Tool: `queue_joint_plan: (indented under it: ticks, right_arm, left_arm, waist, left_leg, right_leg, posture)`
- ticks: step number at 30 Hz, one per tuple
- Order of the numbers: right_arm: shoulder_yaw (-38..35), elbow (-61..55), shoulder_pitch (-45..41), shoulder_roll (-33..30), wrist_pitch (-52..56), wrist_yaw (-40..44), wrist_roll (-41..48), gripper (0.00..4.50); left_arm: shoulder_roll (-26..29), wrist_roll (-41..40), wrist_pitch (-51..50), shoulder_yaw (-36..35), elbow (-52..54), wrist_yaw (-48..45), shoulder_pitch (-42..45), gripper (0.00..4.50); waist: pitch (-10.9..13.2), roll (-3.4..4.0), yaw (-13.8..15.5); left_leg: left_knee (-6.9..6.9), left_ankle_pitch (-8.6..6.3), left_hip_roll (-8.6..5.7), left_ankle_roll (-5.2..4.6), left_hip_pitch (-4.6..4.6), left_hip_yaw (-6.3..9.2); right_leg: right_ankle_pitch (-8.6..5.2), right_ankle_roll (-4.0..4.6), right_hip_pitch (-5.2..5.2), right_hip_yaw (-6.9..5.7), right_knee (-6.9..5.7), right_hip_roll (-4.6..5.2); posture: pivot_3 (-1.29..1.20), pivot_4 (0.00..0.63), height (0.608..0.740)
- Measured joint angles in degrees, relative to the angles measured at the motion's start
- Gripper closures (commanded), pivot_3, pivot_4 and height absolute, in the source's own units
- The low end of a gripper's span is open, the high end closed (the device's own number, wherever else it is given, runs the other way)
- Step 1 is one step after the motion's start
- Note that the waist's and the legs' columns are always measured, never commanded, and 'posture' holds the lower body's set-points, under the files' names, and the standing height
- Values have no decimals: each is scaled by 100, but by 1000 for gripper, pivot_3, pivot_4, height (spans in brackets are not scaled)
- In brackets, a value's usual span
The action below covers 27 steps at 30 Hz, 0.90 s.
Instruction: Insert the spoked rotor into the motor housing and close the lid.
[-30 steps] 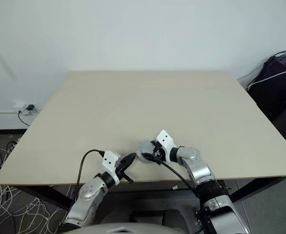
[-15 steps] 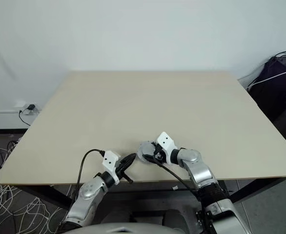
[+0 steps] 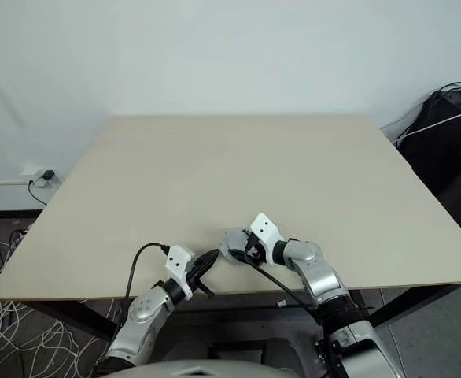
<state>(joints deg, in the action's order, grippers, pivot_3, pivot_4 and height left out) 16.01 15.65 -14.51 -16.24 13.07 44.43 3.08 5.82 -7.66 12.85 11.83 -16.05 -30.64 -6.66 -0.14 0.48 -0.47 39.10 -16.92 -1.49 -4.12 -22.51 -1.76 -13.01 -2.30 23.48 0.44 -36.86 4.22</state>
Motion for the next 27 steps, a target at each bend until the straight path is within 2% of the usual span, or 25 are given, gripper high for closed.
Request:
queue_joint_plan:
  ticks: [15,27]
  right_arm:
    - [41,-1,-16,-14,1,-29,-6,1218]
    - [174,-30,-154,-89,170,-116,-70,1218]
  left_arm:
    - [-2,2,4,20,57,-10,-75,4500]
    - [-23,-10,278,-27,-557,-140,229,4500]
  waist:
    - [-8,10,1]
    - [-19,15,10]
  left_leg:
    - [1,0,0,0,0,0]
    - [3,0,0,-1,0,0]
  right_leg:
    - [0,0,0,0,0,0]
    - [1,-2,-3,-1,-1,3]
  posture:
    - [0,0,740]
    - [0,0,740]
